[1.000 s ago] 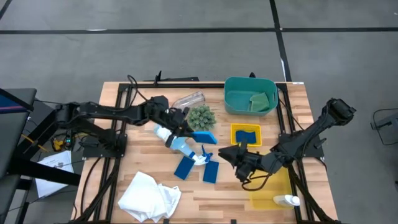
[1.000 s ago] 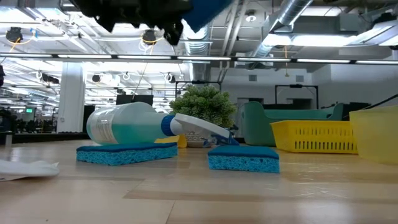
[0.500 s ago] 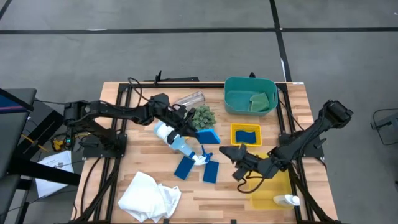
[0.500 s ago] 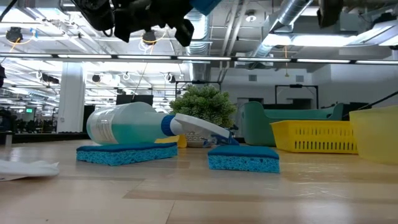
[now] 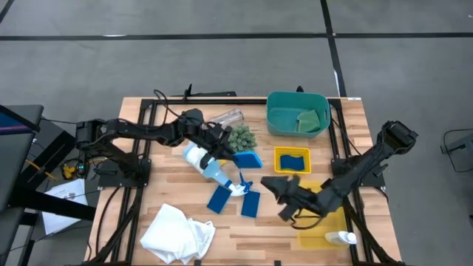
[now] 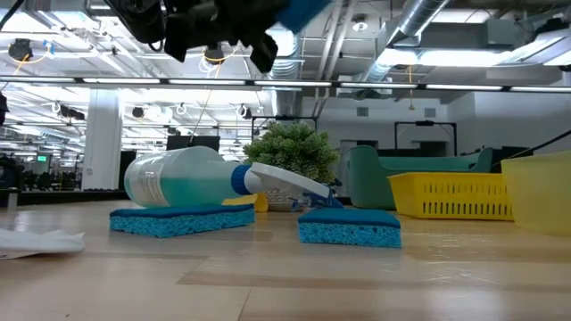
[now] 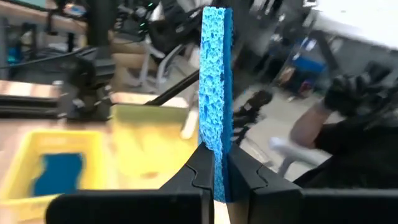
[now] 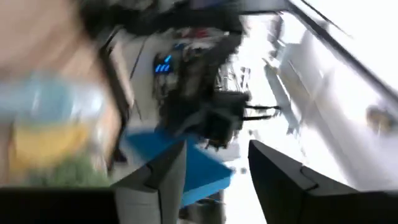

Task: Pick & Place Kitchen Items
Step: Put the blue sponge into the top yellow bin

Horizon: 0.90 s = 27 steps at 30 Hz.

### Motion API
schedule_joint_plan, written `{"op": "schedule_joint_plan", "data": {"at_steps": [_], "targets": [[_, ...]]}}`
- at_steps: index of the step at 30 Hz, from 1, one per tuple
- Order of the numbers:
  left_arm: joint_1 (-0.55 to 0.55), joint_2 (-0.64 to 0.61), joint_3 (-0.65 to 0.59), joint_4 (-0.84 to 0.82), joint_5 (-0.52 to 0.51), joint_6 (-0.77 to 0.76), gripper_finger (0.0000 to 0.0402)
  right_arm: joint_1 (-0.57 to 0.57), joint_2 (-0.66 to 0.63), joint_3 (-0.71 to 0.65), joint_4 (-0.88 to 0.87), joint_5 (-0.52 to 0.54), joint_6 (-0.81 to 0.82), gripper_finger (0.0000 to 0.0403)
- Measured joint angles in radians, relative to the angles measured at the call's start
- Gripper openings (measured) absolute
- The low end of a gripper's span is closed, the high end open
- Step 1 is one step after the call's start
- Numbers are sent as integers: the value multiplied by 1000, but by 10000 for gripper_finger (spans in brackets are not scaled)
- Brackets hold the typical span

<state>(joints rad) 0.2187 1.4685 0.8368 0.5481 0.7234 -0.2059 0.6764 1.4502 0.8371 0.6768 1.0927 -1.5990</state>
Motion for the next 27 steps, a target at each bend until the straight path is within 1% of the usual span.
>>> {"op": "schedule_joint_plan", "data": {"at_steps": [2,3,6,7,9,12,15,18,20,23,25,27], "targets": [[9,0,0,-33,-12,91,6,8,3,0,152,3,123,174],[10,0,0,-38,-37,129,6,7,3,0,233,11,197,179],[4,0,0,-47,-165,220,6,-12,0,1,415,74,455,196],[-1,0,0,-50,-210,248,6,-18,1,1,444,105,524,202],[-12,0,0,-65,-296,288,6,-27,1,1,462,162,609,212],[-23,0,0,-70,-381,299,6,-38,2,1,446,182,687,223],[-24,0,0,-70,-394,298,6,-52,2,1,417,238,777,224],[-24,-2,0,-70,-394,298,6,-59,2,0,403,294,788,220],[-27,-2,0,-70,-391,297,6,-54,2,0,401,292,792,216],[-35,-2,0,-70,-339,304,6,-46,2,0,368,244,835,209],[-44,-2,0,-69,-297,315,6,-48,2,0,307,176,891,204],[-54,-8,0,-72,-288,327,6,-55,2,3,235,100,962,198]]}}
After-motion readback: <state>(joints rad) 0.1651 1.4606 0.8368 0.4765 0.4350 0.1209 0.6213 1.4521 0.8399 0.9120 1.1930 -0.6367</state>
